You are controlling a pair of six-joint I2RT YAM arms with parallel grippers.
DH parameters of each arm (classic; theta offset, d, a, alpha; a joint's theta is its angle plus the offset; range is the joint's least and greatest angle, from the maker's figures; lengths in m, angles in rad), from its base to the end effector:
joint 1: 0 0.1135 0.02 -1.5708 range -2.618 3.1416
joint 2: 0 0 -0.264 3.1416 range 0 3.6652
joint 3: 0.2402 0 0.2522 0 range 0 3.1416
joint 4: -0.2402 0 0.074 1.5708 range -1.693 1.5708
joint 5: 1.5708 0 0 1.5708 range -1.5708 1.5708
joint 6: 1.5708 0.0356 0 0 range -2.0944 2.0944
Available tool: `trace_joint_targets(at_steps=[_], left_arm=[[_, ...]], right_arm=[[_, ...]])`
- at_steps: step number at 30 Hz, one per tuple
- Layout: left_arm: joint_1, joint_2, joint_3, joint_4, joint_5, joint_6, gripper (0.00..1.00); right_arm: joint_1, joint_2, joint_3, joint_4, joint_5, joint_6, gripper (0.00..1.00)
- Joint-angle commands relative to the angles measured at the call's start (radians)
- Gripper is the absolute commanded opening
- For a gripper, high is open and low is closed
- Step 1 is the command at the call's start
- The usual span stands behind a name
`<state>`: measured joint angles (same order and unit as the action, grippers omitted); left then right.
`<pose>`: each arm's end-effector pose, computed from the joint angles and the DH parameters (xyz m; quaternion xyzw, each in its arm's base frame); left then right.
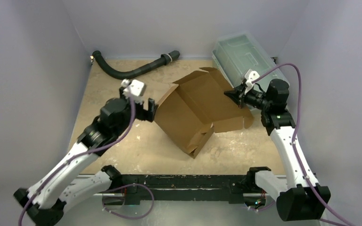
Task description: Fold the paper box
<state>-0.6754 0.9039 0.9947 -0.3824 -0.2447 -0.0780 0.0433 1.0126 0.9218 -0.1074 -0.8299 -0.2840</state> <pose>0.1608 -0.1178 0.3717 0.1647 0.7825 -0.1269 0.5869 0.2243 0.0360 0.3557 -0.3674 0.6569 0.2400 0.6132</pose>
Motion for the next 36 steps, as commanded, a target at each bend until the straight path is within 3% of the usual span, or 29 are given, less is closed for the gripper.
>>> trace_joint_targets(at_steps=[1,7,12,22,31,36], left_arm=[[0.000,-0.233,-0.182,0.076,0.097,-0.323,0.83],[0.000,-0.489,-0.495,0.231,0.194,-0.650,0.86],[0.000,-0.541,-0.583,0.249,0.211,-0.700,0.85],[0.000,-0.378,-0.303,0.126,0.205,-0.300,0.85],[-0.001,-0.266,-0.269,0.424,0.301,0.089,0.87],[-0.001,-0.121,-0.167,0.451,0.411,0.232,0.88]], right_arm=[[-0.008,-0.043,0.049,-0.075,-0.018,-0.111,0.00],[-0.010,-0.029,0.104,-0.136,-0.009,-0.134,0.00],[-0.010,0.002,0.182,-0.233,-0.001,-0.175,0.00],[0.029,0.118,0.443,-0.544,-0.021,-0.393,0.00],[0.130,0.193,0.558,-0.697,-0.022,-0.491,0.00],[0.137,0.193,0.554,-0.710,-0.068,-0.508,0.00]])
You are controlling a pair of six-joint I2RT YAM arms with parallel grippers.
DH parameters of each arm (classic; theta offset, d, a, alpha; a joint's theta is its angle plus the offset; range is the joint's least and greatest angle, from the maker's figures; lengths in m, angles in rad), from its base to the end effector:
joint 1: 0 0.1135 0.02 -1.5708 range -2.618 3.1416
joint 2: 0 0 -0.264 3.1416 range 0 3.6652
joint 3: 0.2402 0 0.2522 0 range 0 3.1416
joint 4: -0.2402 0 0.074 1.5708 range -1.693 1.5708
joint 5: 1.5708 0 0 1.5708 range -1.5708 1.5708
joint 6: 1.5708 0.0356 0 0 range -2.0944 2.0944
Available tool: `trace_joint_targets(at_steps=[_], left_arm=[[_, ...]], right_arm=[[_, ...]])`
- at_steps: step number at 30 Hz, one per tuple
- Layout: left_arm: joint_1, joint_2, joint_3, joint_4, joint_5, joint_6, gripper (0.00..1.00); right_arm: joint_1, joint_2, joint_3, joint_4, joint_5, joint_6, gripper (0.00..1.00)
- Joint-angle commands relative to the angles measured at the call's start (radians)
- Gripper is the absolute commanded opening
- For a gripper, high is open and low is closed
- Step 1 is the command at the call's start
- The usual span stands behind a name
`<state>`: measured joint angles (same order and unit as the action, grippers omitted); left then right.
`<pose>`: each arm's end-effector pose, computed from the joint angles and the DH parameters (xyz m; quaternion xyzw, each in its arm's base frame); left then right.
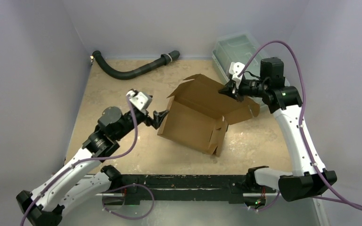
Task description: Fold the paper box
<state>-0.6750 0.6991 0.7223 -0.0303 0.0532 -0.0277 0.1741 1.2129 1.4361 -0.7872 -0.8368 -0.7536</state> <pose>0.1323 -0.1083 0.3483 0.2434 0.6666 -0.2601 0.6548 0.2277 0.0669 0.4212 -0.5334 0.6281 0.2151 0.5241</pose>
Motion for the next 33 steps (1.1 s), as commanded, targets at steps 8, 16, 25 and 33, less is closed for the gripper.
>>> trace_joint_targets(at_steps=[8,16,25,33], left_arm=[[0.000,0.247,0.212,0.113,0.261,0.291,0.89],[0.001,0.352,0.234,0.192,0.307,0.288,0.81],[0.000,0.418,0.262,0.157,0.252,0.325,0.05],[0.000,0.284,0.107,0.246,0.020,0.246,0.00]], right_arm=[[0.013,0.002,0.060,-0.048,-0.100,-0.051,0.00],[0.018,0.006,0.063,-0.056,-0.120,-0.058,0.00],[0.021,0.004,0.028,-0.041,-0.131,-0.053,0.00],[-0.036,-0.075,-0.069,0.239,-0.158,0.301,0.80]])
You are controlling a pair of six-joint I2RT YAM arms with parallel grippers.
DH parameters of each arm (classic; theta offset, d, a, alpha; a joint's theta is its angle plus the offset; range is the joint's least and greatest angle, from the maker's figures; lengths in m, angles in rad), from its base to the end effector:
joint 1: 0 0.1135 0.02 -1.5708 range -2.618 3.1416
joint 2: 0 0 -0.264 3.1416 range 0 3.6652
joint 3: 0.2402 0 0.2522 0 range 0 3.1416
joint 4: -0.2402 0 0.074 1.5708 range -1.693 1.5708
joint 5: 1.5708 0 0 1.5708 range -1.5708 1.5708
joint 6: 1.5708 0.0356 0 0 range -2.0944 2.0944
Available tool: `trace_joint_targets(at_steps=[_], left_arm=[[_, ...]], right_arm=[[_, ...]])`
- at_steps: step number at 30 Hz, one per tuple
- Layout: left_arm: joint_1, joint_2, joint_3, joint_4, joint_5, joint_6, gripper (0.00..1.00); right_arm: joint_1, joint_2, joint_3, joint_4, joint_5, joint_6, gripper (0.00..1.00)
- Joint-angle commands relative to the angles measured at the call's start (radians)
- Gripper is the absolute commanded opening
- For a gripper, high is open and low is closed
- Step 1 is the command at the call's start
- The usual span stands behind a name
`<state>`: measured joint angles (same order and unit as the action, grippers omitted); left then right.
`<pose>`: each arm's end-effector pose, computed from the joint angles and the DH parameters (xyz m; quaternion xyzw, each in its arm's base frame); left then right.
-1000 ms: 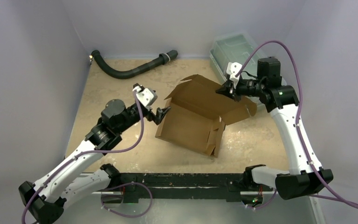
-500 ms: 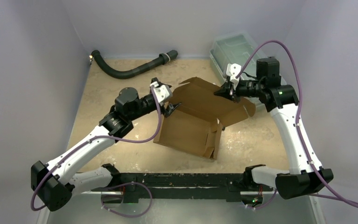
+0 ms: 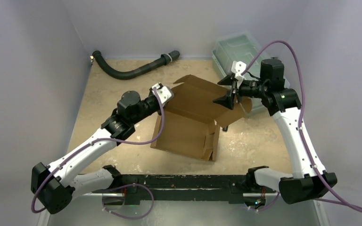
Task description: Fold the paper box
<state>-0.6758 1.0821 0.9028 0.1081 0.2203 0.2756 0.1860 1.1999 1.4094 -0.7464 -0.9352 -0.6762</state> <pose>0.1951 -0.1664 0.3542 0.3997 0.6123 -0.2135 0.6479 0.2239 0.0713 0.4205 -0.5267 0.6119 0.2731 0.5231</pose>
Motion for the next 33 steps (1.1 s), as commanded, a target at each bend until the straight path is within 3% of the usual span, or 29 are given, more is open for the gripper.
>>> trace_joint_targets(at_steps=[1,4,9,13,18,25,29,33], left_arm=[[0.001,-0.127,-0.104,0.134,-0.189,-0.086,0.00],[0.001,-0.188,-0.163,0.178,-0.305,-0.165,0.00],[0.001,-0.249,-0.200,0.192,-0.405,-0.297,0.00],[0.001,-0.299,-0.284,0.211,-0.519,-0.411,0.00],[0.001,-0.360,-0.395,0.214,-0.705,-0.552,0.00],[0.001,-0.414,-0.404,0.147,-0.833,-0.592,0.00],[0.001,-0.410,-0.400,0.128,-0.872,-0.634,0.00],[0.001,-0.423,-0.406,0.128,-0.871,-0.649,0.00]], right_arm=[[-0.087,-0.080,-0.070,0.268,-0.093,0.301,0.86],[-0.197,-0.146,-0.197,0.542,-0.171,0.560,0.98],[-0.270,-0.249,-0.421,0.857,-0.160,0.788,0.99],[-0.281,-0.242,-0.597,1.091,-0.163,0.940,0.99],[-0.281,-0.207,-0.614,1.066,-0.160,0.872,0.99],[-0.277,-0.177,-0.622,1.024,-0.164,0.810,0.99],[-0.243,-0.135,-0.624,1.004,-0.140,0.789,0.99],[-0.146,-0.089,-0.597,0.885,-0.055,0.644,0.99]])
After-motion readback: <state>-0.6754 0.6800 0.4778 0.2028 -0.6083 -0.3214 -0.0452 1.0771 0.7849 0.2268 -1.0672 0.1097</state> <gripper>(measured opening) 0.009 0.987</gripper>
